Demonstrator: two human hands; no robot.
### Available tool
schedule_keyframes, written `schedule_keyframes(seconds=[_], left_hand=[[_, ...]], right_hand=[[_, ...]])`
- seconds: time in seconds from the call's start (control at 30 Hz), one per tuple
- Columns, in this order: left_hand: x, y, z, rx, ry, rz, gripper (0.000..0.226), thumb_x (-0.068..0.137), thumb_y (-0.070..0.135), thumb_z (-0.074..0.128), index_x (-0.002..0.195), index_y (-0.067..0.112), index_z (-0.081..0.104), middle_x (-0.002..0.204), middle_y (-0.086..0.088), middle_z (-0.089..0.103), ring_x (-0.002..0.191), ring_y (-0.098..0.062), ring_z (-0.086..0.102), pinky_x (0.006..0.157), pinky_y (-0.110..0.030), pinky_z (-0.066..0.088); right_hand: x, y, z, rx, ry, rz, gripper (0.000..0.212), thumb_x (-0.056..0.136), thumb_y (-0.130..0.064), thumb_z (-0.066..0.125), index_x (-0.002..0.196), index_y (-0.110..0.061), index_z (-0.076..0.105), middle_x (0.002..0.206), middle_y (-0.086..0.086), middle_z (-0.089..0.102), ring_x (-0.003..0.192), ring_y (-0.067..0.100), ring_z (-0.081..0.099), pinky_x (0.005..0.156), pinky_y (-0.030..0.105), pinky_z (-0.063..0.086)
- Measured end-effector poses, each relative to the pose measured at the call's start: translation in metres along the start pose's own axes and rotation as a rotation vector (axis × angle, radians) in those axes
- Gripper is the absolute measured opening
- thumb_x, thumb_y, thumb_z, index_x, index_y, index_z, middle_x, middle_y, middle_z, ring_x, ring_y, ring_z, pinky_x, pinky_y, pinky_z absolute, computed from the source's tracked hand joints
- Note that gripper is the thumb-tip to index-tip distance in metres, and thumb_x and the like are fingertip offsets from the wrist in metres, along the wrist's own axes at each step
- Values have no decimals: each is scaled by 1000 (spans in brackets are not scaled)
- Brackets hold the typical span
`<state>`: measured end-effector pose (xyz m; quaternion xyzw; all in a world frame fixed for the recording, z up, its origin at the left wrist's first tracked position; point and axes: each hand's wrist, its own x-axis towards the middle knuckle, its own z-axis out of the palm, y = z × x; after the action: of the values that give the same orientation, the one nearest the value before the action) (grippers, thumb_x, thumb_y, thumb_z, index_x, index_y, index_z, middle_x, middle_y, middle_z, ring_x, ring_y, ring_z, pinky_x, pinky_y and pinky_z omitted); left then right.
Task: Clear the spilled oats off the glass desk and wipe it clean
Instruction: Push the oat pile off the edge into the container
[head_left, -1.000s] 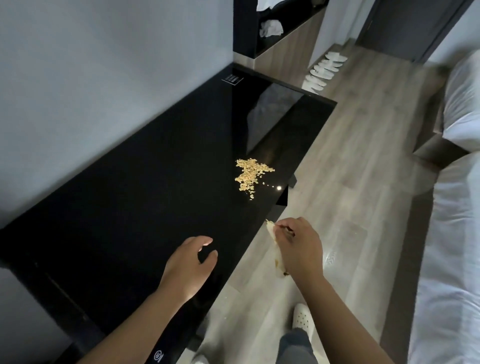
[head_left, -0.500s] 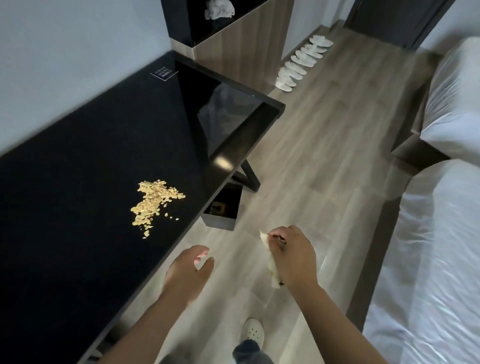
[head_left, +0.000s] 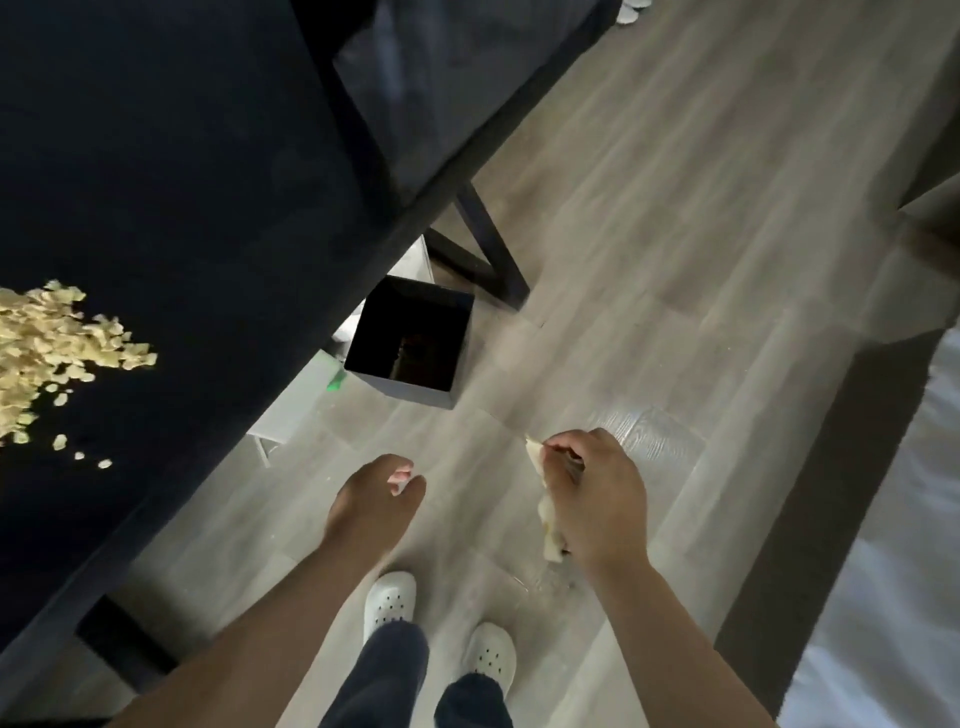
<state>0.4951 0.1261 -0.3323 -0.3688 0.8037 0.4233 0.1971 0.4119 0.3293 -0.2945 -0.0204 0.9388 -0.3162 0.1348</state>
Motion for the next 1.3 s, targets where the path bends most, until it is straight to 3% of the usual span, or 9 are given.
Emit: schedule_keyframes(seconds=[0.13, 0.33, 0.47, 0.7, 0.8, 0.9, 1.1, 1.2, 1.3], left_hand=[[76, -36, 36, 174, 58, 10, 29, 93, 41, 50, 115, 25, 60, 118, 8, 62, 102, -16, 60, 81, -26, 41], [176, -72, 76, 276, 137, -17, 50, 95, 49, 43, 132, 15, 51, 130, -2, 59, 115, -26, 56, 93, -35, 41], [222, -84, 103, 176, 159, -57, 63, 95, 57, 37, 137, 10, 44, 135, -7, 55, 117, -30, 53, 92, -37, 43], [275, -83, 129, 108, 220, -56, 80, 90, 70, 27, 138, 8, 39, 122, -15, 54, 102, -34, 57, 82, -42, 50], [293, -76, 128, 16, 229, -105, 71, 93, 66, 31, 125, 5, 50, 96, -7, 56, 83, -24, 57, 73, -34, 45], [312, -75, 123, -31, 201, -158, 68, 94, 61, 37, 128, 4, 51, 113, -14, 58, 110, -34, 56, 78, -29, 36], [307, -79, 132, -425, 237, -161, 26, 88, 42, 59, 85, 18, 51, 81, -2, 56, 87, -27, 66, 77, -43, 59], [297, -82, 133, -787, 174, -259, 30, 91, 22, 63, 110, 9, 44, 94, -6, 57, 89, -29, 70, 73, -41, 61], [284, -84, 136, -991, 162, -316, 26, 93, 8, 57, 112, 5, 40, 102, -20, 64, 78, -30, 73, 63, -34, 61]], right_hand=[[25, 42, 66, -19, -16, -32, 5, 90, -25, 62, 89, -26, 67, 87, -11, 54, 73, 9, 57, 61, 22, 43], [58, 87, 164, -5, -16, -65, 6, 88, -22, 63, 90, -23, 69, 86, -8, 55, 71, 10, 54, 62, 24, 41], [76, 108, 209, 22, -10, -87, 8, 88, -23, 61, 89, -21, 69, 84, -7, 56, 69, 11, 55, 60, 22, 40], [92, 128, 253, 21, -19, -70, 8, 89, -24, 61, 88, -22, 69, 85, -5, 57, 71, 15, 59, 62, 29, 46], [93, 132, 264, 14, -17, -82, 8, 89, -24, 62, 86, -22, 69, 84, -7, 57, 69, 13, 58, 58, 27, 45], [94, 134, 271, 29, -23, -68, 8, 89, -24, 62, 87, -22, 69, 84, -6, 58, 70, 13, 59, 60, 30, 47], [88, 139, 274, 32, -21, -44, 6, 88, -23, 63, 88, -22, 69, 84, -7, 58, 70, 12, 59, 59, 25, 45], [78, 144, 267, 57, -1, -9, 3, 88, -23, 66, 87, -23, 69, 83, -9, 58, 72, 10, 59, 62, 26, 46], [66, 148, 258, 78, 30, 16, 4, 87, -25, 70, 84, -24, 69, 80, -11, 57, 70, 7, 58, 61, 25, 47]])
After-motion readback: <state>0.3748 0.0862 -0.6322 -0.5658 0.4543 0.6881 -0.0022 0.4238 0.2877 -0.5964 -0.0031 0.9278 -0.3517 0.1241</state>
